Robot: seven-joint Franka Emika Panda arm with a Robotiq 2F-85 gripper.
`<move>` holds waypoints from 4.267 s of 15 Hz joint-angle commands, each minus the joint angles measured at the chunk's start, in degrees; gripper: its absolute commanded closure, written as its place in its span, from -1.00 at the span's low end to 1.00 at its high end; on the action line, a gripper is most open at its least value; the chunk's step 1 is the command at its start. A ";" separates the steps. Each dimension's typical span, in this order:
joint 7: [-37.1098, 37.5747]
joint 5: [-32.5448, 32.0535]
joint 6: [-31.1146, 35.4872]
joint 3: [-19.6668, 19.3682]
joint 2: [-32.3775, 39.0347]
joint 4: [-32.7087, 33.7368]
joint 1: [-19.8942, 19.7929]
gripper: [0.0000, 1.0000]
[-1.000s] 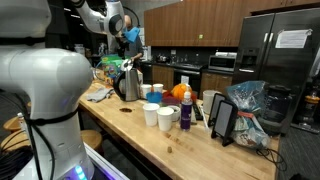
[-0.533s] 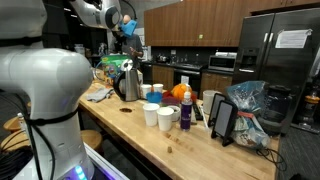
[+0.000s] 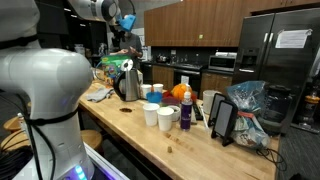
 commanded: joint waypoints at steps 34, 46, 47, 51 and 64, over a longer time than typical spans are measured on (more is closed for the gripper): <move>-15.84 9.90 -21.83 -18.37 -11.28 -25.44 -1.49 -1.00; -13.73 5.83 -19.43 -14.57 -7.03 -26.55 -5.92 -1.00; -12.56 3.83 -18.57 -13.53 -7.02 -26.58 -6.70 -1.00; -6.73 -5.38 -13.47 -9.65 -6.93 -26.88 -8.85 -1.00; 1.88 -14.75 -7.37 -8.55 -7.74 -27.14 -6.36 -1.00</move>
